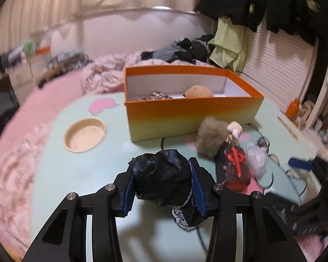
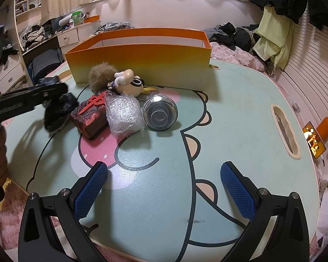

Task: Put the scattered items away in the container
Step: 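Grasp the black lace cloth with the left gripper while the right gripper grasps the metal cup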

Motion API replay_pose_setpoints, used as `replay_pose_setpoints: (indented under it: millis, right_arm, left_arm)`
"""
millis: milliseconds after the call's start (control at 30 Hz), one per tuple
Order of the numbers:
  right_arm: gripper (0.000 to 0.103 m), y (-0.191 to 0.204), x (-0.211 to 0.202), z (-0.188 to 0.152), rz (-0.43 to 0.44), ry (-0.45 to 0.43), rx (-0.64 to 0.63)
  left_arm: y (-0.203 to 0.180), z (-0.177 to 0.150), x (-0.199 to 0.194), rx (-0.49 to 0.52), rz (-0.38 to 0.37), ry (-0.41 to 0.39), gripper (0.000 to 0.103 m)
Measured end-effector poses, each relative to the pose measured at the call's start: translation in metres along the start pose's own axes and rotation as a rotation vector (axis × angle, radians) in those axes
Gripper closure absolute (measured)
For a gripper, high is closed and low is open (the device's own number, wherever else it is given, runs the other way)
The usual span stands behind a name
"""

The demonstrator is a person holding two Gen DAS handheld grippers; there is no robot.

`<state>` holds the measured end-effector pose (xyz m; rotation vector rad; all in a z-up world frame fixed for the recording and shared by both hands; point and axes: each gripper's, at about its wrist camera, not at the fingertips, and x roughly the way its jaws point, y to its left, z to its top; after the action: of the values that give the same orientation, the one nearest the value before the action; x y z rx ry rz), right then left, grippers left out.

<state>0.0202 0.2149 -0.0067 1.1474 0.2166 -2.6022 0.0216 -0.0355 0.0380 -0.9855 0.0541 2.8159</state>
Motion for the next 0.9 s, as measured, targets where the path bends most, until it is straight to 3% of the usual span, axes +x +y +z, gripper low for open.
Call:
replay_pose_setpoints:
  millis: [200,467,667,800,900]
  right_arm:
    - [0.0,0.0,0.0,0.001,-0.004,-0.001,0.004]
    - [0.0,-0.017,-0.006,0.007,0.028,-0.03,0.116]
    - [0.001,-0.022,-0.021,0.024,0.061,-0.121,0.178]
    - [0.009,-0.019,-0.016,0.047,0.04,-0.142,0.163]
    - [0.023,-0.017,-0.003,0.062,0.031,-0.118,0.147]
  left_arm:
    - [-0.003,-0.018,-0.014,0.009,-0.017,0.012,0.059]
    - [-0.014,-0.028,-0.005,0.021,0.045,-0.016,0.059]
    - [-0.019,-0.033,0.0,0.026,0.066,-0.034,0.058]
    - [-0.021,-0.035,0.0,0.035,0.07,-0.037,0.058]
    - [-0.022,-0.035,0.0,0.039,0.073,-0.038,0.058]
